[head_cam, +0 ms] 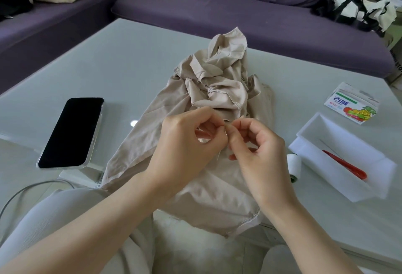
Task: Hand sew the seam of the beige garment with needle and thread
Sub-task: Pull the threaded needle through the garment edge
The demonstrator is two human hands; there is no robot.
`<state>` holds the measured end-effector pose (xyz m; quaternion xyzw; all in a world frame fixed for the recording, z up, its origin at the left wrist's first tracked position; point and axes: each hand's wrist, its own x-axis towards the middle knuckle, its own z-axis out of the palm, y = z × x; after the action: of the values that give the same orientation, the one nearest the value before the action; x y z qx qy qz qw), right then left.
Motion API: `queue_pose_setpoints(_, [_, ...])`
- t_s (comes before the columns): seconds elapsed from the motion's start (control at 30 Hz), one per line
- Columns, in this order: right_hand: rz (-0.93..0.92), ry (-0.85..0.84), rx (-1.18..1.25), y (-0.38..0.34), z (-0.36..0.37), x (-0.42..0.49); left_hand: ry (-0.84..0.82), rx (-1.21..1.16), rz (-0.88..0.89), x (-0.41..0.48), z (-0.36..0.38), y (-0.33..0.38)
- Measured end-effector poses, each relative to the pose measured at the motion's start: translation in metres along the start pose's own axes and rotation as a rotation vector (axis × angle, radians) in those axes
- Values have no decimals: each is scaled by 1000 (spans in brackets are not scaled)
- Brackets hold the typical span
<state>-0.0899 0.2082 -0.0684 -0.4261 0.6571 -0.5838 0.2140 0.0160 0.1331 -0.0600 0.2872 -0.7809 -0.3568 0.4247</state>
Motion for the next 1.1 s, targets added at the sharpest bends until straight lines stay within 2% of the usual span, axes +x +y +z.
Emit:
queue_pose_setpoints(0.23, [82,-122,41,-1,0,2,-15,-198,-212,6,2,-4])
queue_pose_setpoints(0.53, [87,-202,33,6,-2,4,-61,-783,-695,16,-5,0])
queue_pose_setpoints(0.63, [96,-169,17,10,-5,8,-42,-911,-761,20,-4,-4])
queue_pose_setpoints(0.87, [42,-147,-230,26,-18,17,-34,-744,-674,20,-5,-13])
queue_pose_setpoints(1.03, [-44,-191,-577,49,-28,17,-47,-470,-549,22,-8,-18])
queue_pose_setpoints(1.1, [-32,-205,-640,55,-31,17,-61,-387,-527,21,-7,-21])
